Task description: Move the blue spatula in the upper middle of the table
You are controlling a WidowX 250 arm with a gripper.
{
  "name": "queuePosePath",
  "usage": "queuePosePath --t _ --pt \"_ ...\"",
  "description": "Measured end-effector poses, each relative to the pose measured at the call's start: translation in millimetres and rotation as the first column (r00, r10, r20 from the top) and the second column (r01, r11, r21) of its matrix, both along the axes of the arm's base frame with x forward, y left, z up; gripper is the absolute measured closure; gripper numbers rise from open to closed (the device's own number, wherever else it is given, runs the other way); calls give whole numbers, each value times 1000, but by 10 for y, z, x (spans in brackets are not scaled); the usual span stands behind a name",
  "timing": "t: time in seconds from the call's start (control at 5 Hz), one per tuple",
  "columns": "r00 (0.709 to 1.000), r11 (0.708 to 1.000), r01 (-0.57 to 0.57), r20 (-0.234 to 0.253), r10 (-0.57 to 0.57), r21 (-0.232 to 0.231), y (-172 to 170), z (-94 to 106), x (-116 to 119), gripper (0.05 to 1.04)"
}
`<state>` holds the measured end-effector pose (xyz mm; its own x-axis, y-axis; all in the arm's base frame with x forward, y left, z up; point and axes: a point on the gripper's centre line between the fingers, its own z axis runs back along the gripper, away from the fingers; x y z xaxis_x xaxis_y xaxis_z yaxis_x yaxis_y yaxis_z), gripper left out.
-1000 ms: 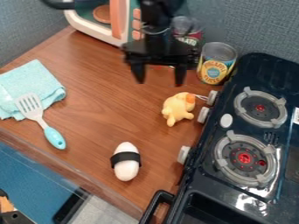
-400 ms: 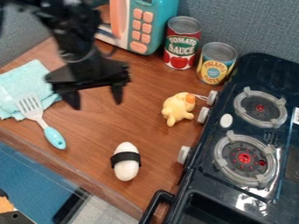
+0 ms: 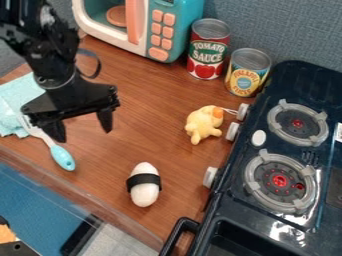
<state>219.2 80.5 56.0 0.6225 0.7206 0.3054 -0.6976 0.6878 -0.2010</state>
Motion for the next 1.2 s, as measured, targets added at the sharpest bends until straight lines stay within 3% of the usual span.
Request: queuePosePath --t 0.4,0.8,1.0,1.2 --pt "995 998 -56 -79 53 -35 136 -262 -115 83" --pt "988 996 -83 -136 77 -37 200 -420 -183 84" --pt "981 997 -80 -179 76 -15 202 -484 -180 143" --pt "981 995 -95 -170 93 -5 218 -495 -162 438"
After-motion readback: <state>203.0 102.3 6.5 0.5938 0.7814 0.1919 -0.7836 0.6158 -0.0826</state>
